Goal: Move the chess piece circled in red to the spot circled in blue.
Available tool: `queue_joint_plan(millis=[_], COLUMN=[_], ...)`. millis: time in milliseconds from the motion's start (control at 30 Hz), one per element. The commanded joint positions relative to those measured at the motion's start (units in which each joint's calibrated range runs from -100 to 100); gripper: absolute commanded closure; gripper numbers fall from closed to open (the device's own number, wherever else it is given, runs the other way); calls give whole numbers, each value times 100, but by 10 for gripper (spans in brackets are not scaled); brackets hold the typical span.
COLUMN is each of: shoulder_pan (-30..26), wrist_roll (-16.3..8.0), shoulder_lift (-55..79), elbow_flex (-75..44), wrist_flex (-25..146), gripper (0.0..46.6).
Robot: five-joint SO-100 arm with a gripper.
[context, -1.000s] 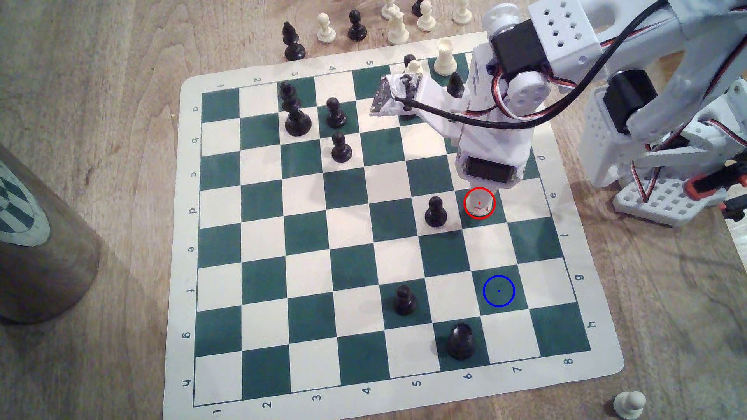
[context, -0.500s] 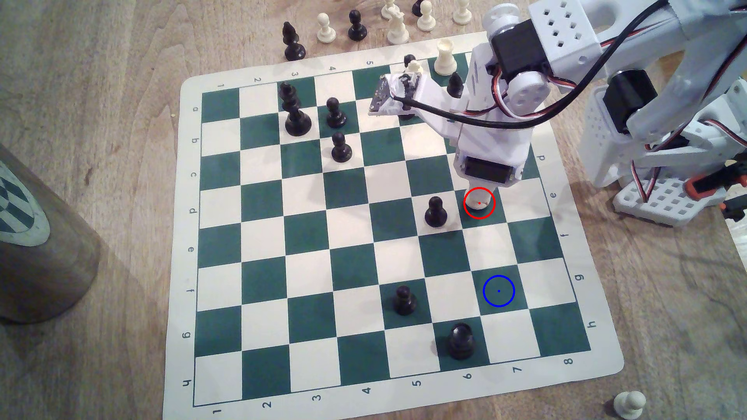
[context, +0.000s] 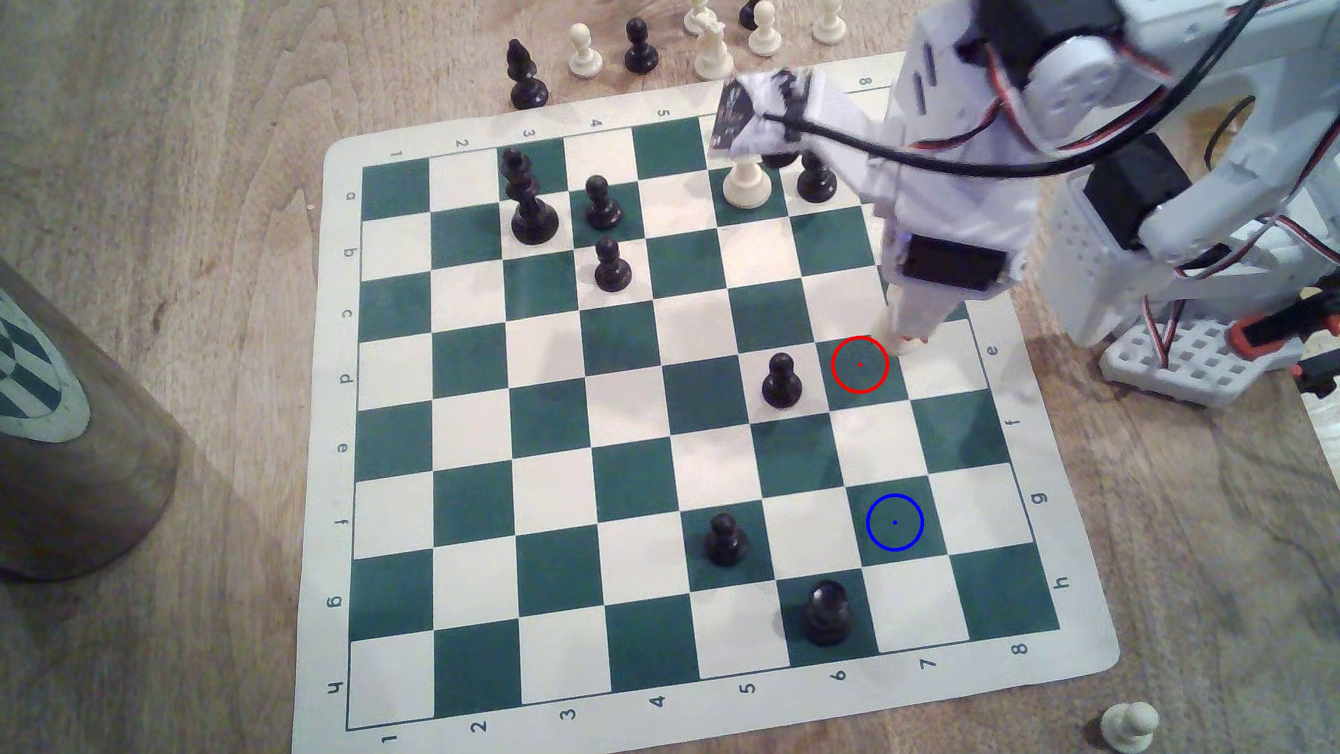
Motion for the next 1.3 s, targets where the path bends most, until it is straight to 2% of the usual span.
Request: queue_joint_plan(millis=[0,733,1267], shoulder_pan=[-624,-1524,-1766], wrist_roll=[-156,-181,-225], shoulder_lift=[118,2613,2979], elbow_flex=[-642,-978,-815], wrist_flex=[-102,-1560,-1707], gripper=[464,464,464])
